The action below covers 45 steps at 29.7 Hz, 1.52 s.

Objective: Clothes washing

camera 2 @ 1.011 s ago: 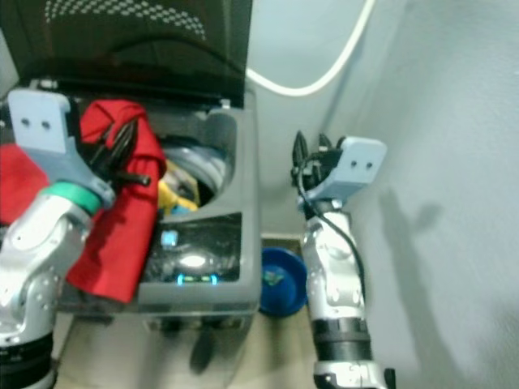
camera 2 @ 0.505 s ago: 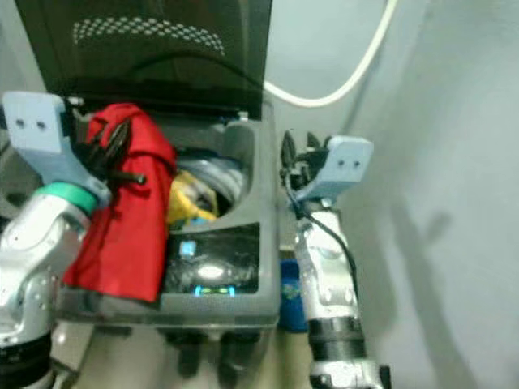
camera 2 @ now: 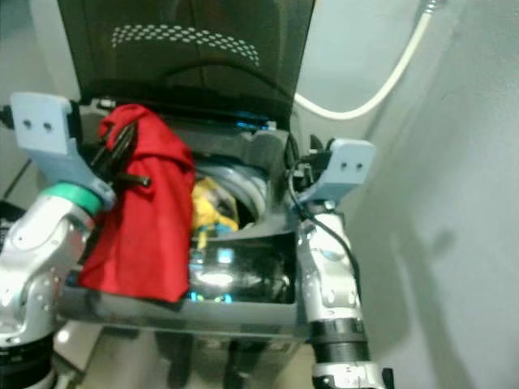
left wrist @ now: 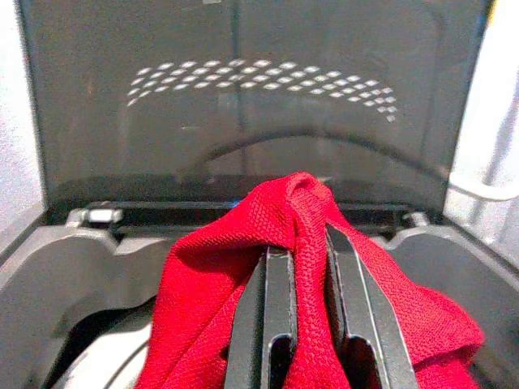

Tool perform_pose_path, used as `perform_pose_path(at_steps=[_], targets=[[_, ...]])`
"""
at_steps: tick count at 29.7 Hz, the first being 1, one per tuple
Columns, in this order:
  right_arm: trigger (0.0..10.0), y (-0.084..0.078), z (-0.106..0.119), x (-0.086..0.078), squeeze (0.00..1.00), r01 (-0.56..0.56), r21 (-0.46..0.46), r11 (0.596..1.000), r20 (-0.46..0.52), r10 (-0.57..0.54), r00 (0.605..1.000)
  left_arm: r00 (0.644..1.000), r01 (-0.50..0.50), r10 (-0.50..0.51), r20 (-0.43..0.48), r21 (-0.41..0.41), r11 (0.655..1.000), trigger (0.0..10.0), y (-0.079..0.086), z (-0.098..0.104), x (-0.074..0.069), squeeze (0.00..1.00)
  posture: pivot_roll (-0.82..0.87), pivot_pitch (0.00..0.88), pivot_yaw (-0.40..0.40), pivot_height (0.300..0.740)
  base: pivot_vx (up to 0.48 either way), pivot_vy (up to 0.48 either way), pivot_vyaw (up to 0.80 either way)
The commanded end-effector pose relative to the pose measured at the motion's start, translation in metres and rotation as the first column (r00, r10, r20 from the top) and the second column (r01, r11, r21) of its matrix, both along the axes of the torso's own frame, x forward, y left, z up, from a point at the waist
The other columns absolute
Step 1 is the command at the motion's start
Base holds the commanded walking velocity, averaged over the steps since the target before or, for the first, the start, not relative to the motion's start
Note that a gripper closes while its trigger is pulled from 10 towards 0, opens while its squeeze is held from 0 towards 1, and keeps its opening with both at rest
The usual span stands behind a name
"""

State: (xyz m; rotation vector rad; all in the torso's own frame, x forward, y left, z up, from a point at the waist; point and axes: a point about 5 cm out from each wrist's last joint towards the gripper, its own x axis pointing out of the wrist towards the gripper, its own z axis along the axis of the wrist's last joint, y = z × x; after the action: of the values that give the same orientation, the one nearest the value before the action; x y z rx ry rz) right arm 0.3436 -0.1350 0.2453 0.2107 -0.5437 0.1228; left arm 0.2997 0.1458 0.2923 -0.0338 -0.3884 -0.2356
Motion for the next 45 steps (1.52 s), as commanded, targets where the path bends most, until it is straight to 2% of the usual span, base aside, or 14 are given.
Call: perform_pose_path(at_steps=[1,7,15,17,22,25,26,27,33,34,39,41,42,45], targets=[[10.0,-0.001,-0.002,-0.001,0.00,0.003,0.007,1.000,-0.004,-0.003,1.000,1.000,0.001,-0.001,0.010,-0.002,1.000,10.0,0.000,0.002,-0.001,0.00,0.10,0.054,-0.015,0.715,0.000,0.000,0.00],[10.0,0.000,-0.002,-0.001,0.00,0.000,0.004,1.000,0.001,0.000,1.000,1.000,0.001,-0.001,0.021,-0.009,1.000,10.0,0.001,0.003,-0.002,0.00,0.10,0.054,-0.015,0.715,0.000,0.197,0.00],[10.0,0.016,0.019,-0.007,0.00,-0.071,-0.112,0.991,0.115,0.084,0.990,0.990,0.024,-0.056,0.133,0.232,0.973,10.0,-0.014,0.012,0.001,0.00,0.10,0.060,-0.017,0.715,0.000,0.000,0.00],[10.0,0.026,0.044,-0.013,0.00,-0.093,-0.183,0.979,0.219,0.133,0.967,0.965,0.031,-0.112,0.237,0.318,0.947,10.0,-0.023,0.026,0.001,0.00,0.10,0.066,-0.019,0.715,0.000,0.000,0.00],[10.0,0.034,0.091,-0.014,0.00,-0.119,-0.189,0.975,0.360,0.181,0.915,0.918,-0.017,-0.126,0.376,0.356,0.934,10.0,-0.029,0.059,0.011,0.00,0.10,0.077,-0.021,0.715,0.000,0.000,0.00],[10.0,0.040,0.146,-0.014,0.00,-0.116,-0.208,0.971,0.503,0.207,0.839,0.889,0.301,-0.356,0.288,0.221,0.928,10.0,-0.038,0.083,0.012,0.00,0.09,0.102,-0.013,0.715,0.000,0.000,0.00],[10.0,0.040,0.146,-0.014,0.00,-0.116,-0.208,0.971,0.503,0.207,0.839,0.889,0.301,-0.356,0.288,0.221,0.928,10.0,-0.038,0.083,0.012,0.00,0.09,0.102,-0.013,0.715,0.000,0.000,0.00],[10.0,0.040,0.166,-0.010,0.00,-0.128,-0.203,0.971,0.526,0.218,0.822,0.839,0.474,-0.507,0.195,0.195,0.859,10.0,-0.037,0.081,0.004,0.00,0.09,0.115,-0.013,0.715,0.000,0.000,0.00],[10.0,0.045,0.152,0.002,0.00,-0.222,-0.303,0.927,0.403,0.335,0.851,0.787,0.604,-0.615,-0.048,0.267,0.751,10.0,-0.016,0.039,-0.009,0.00,0.11,0.153,-0.015,0.715,0.000,0.000,0.00],[10.0,0.047,0.132,0.008,0.00,-0.300,-0.326,0.896,0.309,0.401,0.862,0.803,0.596,-0.583,-0.126,0.200,0.778,10.0,-0.001,0.022,-0.003,0.00,0.11,0.169,-0.019,0.715,0.000,0.000,0.00],[10.0,0.049,0.117,0.015,0.00,-0.352,-0.327,0.877,0.251,0.440,0.862,0.830,0.558,-0.536,-0.154,0.196,0.807,10.0,0.009,0.013,0.011,0.00,0.11,0.174,-0.020,0.715,0.000,0.000,0.00],[10.0,0.049,0.117,0.018,0.00,-0.350,-0.313,0.883,0.256,0.433,0.865,0.981,0.194,-0.192,-0.043,0.370,0.909,10.0,0.028,0.020,0.051,0.00,0.12,0.193,-0.038,0.715,0.000,0.000,0.00],[10.0,0.049,0.117,0.018,0.00,-0.350,-0.313,0.883,0.256,0.433,0.865,0.981,0.194,-0.192,-0.043,0.370,0.909,10.0,0.028,0.020,0.051,0.00,0.12,0.193,-0.038,0.715,0.000,0.000,0.00],[10.0,0.043,0.124,0.017,0.00,-0.319,-0.292,0.902,0.300,0.403,0.865,0.993,-0.048,-0.008,0.120,0.459,0.887,10.0,0.037,0.039,0.072,0.00,0.12,0.201,-0.041,0.715,0.000,0.000,0.00]])
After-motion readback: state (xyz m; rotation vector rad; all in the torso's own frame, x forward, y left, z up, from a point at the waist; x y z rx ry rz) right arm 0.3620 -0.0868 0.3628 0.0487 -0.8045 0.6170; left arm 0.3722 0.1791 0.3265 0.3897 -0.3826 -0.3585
